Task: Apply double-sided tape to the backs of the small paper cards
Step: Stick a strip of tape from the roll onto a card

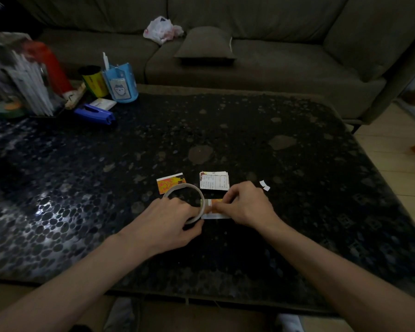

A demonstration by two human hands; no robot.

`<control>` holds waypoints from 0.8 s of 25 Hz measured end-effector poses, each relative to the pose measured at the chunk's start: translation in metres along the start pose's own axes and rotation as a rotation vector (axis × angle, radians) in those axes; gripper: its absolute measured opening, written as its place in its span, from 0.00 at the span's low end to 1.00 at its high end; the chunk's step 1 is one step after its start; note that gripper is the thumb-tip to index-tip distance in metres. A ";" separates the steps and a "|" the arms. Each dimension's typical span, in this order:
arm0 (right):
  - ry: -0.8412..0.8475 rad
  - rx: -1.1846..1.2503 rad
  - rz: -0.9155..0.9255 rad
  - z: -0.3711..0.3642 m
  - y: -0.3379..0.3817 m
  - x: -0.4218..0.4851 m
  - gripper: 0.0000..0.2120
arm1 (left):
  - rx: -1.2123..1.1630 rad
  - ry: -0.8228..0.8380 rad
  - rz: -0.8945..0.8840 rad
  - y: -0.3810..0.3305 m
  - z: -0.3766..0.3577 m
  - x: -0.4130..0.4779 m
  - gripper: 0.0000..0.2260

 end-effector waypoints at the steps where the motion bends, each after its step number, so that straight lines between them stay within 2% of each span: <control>1: 0.026 0.026 -0.025 -0.001 -0.002 0.001 0.19 | 0.007 0.001 0.003 0.001 -0.001 0.000 0.11; 9: 0.145 0.138 -0.121 -0.001 -0.008 0.004 0.13 | -0.040 -0.015 0.025 0.006 -0.003 -0.002 0.07; 13: 0.158 0.085 -0.117 0.000 -0.009 0.004 0.12 | -0.068 -0.021 0.020 0.005 0.000 -0.002 0.06; 14: 0.155 0.072 -0.115 0.000 -0.009 0.005 0.12 | -0.098 -0.016 0.019 0.005 0.002 -0.001 0.10; 16: 0.144 0.060 -0.106 0.000 -0.008 0.007 0.11 | -0.090 0.031 0.026 0.011 0.002 0.001 0.07; 20: 0.131 0.062 -0.081 -0.002 -0.010 0.008 0.09 | 0.021 0.095 0.078 0.024 0.001 -0.001 0.13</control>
Point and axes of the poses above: each hand's wrist, its own x-axis towards the middle knuckle, its own z-axis out of the back of the hand, y = z × x, the point moved 9 cm from there along x, towards the middle knuckle, and after that the axes turned 4 degrees about x, right-handed, at the moved point
